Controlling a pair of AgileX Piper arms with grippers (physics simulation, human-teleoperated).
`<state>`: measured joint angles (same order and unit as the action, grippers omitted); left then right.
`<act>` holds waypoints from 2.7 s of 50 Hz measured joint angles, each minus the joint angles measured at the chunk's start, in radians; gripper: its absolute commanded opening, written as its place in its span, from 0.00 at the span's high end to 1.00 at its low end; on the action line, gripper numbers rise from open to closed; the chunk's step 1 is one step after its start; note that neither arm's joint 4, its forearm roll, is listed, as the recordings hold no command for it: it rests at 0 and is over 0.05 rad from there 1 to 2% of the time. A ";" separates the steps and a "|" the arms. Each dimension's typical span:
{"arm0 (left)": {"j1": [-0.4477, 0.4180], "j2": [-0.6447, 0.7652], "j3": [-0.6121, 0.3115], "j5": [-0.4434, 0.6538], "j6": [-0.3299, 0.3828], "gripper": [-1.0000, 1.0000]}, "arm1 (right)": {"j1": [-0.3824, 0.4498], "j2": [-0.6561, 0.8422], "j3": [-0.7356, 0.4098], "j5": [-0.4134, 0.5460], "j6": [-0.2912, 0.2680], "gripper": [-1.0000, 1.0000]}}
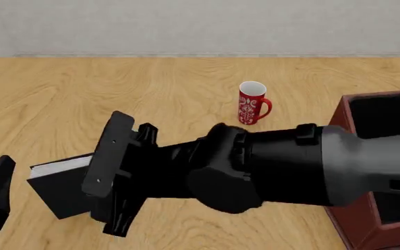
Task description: Pick up the book and place it in the left compartment of the caddy.
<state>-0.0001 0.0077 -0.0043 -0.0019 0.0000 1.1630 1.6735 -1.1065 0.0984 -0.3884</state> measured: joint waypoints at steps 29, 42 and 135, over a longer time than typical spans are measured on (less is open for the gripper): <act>0.000 0.000 0.000 0.000 0.000 0.00 | -0.081 0.298 -0.337 0.089 -0.121 0.00; 0.000 0.000 0.000 0.000 0.000 0.00 | -0.058 0.345 -0.360 0.087 -0.118 1.00; -0.001 0.001 0.000 0.000 0.000 0.00 | -0.395 -1.130 0.341 0.297 0.305 1.00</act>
<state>-0.0009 0.0088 -0.0042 -0.0019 -0.0003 0.7684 0.5435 -0.7658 0.3958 -0.0836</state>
